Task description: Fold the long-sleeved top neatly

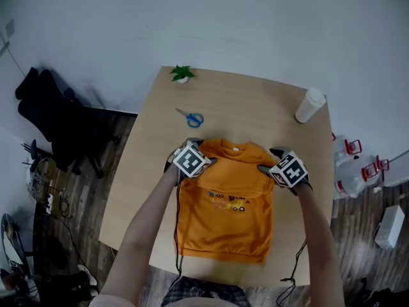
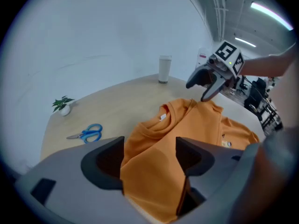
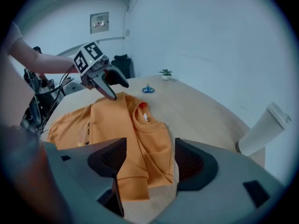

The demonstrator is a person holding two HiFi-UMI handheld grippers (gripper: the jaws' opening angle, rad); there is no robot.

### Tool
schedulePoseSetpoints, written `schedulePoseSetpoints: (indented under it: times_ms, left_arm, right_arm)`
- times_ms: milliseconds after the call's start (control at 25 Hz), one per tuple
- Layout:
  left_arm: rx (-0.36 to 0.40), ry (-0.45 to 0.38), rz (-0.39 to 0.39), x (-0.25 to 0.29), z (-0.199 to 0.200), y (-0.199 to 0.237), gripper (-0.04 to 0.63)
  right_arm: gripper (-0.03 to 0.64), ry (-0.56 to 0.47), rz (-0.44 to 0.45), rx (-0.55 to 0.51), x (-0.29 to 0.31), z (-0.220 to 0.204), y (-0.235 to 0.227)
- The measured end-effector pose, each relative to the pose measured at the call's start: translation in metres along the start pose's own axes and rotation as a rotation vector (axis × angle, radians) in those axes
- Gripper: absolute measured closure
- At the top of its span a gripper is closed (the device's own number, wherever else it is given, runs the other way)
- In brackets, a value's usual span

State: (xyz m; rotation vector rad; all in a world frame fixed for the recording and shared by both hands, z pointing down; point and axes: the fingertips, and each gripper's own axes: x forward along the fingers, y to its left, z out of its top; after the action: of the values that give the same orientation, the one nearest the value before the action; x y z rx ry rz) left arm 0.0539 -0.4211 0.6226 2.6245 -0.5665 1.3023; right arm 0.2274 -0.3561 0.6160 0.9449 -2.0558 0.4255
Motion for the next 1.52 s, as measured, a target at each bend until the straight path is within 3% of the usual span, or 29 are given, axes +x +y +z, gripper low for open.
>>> schedulePoseSetpoints:
  times_ms: [160, 440, 640, 1040, 1240, 1400, 1520]
  left_arm:
    - [0.096, 0.122, -0.092, 0.018, -0.016, 0.011, 0.262]
    - [0.146, 0.262, -0.171, 0.035, -0.031, 0.027, 0.249]
    - [0.125, 0.312, -0.206, 0.049, -0.041, 0.027, 0.247]
    - [0.1, 0.307, -0.257, 0.049, -0.041, 0.028, 0.253]
    - [0.092, 0.311, -0.282, 0.053, -0.042, 0.024, 0.302]
    - [0.089, 0.301, -0.314, 0.052, -0.042, 0.013, 0.428]
    - [0.102, 0.296, -0.31, 0.052, -0.042, 0.009, 0.48]
  right_arm:
    - [0.253, 0.113, 0.086, -0.103, 0.021, -0.009, -0.001]
    - [0.255, 0.214, 0.137, -0.109, 0.039, -0.027, -0.018]
    - [0.258, 0.259, 0.15, -0.079, 0.051, -0.034, -0.016]
    - [0.273, 0.279, 0.184, -0.023, 0.061, -0.04, -0.018]
    - [0.35, 0.277, 0.226, -0.009, 0.06, -0.04, -0.009]
    - [0.404, 0.266, 0.253, -0.006, 0.059, -0.039, -0.001]
    - [0.481, 0.254, 0.253, -0.04, 0.057, -0.038, 0.003]
